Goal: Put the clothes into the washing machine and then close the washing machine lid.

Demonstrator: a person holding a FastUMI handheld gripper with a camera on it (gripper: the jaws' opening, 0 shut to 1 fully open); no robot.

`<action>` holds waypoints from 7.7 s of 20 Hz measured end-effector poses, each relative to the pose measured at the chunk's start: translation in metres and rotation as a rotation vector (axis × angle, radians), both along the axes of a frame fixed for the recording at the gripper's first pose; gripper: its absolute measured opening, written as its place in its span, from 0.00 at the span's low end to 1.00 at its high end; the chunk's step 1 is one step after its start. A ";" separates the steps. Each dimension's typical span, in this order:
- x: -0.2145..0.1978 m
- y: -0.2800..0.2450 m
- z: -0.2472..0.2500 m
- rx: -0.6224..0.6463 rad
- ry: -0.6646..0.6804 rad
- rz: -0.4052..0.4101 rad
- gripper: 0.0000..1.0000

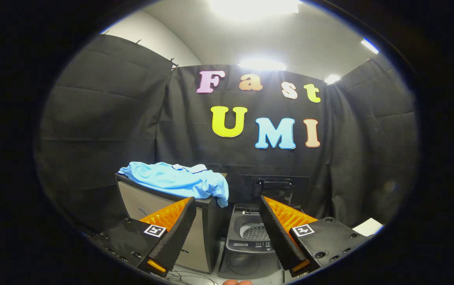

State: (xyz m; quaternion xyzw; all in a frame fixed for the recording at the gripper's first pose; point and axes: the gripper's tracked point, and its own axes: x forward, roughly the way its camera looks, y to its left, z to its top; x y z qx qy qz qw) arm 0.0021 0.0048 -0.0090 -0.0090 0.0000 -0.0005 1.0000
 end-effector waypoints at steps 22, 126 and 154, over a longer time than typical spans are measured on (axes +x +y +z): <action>0.026 0.016 0.001 -0.033 0.038 0.066 0.99; 0.326 -0.140 -0.199 0.098 0.638 0.128 0.01; 0.295 -0.170 -0.292 0.202 0.887 0.001 0.97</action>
